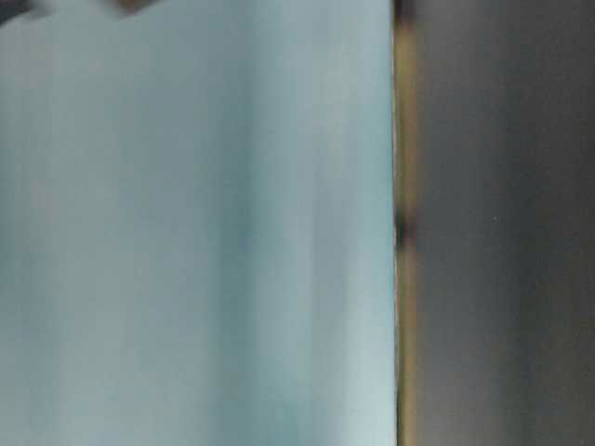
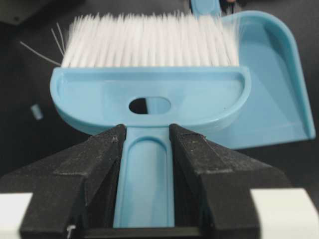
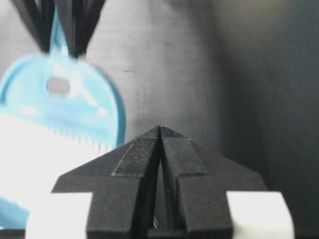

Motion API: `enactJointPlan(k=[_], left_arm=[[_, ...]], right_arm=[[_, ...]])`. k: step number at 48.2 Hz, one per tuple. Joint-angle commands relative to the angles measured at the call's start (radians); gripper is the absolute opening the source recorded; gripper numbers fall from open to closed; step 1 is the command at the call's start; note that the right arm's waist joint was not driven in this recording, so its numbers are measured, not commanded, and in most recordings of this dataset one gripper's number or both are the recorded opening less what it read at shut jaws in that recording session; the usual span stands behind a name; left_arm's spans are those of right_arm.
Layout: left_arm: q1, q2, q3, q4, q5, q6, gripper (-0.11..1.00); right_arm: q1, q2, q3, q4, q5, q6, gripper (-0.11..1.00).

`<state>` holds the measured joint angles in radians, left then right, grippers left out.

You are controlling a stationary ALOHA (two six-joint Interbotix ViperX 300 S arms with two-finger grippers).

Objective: Hold the dustpan with a person, while the left arm uses a hand brush to gather the screws into the dustpan.
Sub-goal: 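Lift the brush away from the dustpan with the left gripper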

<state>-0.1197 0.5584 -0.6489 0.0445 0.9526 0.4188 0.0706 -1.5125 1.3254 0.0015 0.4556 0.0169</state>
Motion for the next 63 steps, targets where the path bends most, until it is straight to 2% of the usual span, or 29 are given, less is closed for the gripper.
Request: enactJointPlan(k=[1,7,12,21,30,37,43,49,63], left_arm=[[0.003,-0.084,0.029,0.003,0.011,-0.002,0.3],[0.003,-0.149,0.106,0.005,0.028,-0.011,0.3],[0.003,-0.202,0.209,0.005,0.02,-0.017,0.3],[0.009,-0.29,0.383,0.003,-0.041,-0.054,0.3],[0.038,-0.439,0.612,0.005,-0.176,-0.146,0.3],[0.054,-0.554,0.833,0.005,-0.345,-0.172,0.3],[0.054,-0.635,0.98,0.005,-0.508,-0.173,0.3],[0.061,-0.689,1.094,0.005,-0.629,-0.187,0.3],[0.084,-0.704,1.255,0.003,-0.692,-0.193,0.3]], right_arm=[[0.0,0.006,-0.006,0.0,-0.005,-0.005,0.0],[0.0,0.006,-0.006,0.0,-0.005,-0.005,0.0],[0.0,0.006,-0.008,0.0,-0.005,-0.005,0.0],[0.0,0.006,-0.006,0.0,-0.005,-0.005,0.0],[0.0,0.006,-0.006,0.0,-0.005,-0.005,0.0],[0.0,0.006,-0.006,0.0,-0.005,-0.005,0.0],[0.0,0.006,-0.006,0.0,-0.005,-0.005,0.0],[0.0,0.006,-0.006,0.0,-0.005,-0.005,0.0],[0.0,0.006,-0.006,0.0,-0.005,-0.005,0.0]])
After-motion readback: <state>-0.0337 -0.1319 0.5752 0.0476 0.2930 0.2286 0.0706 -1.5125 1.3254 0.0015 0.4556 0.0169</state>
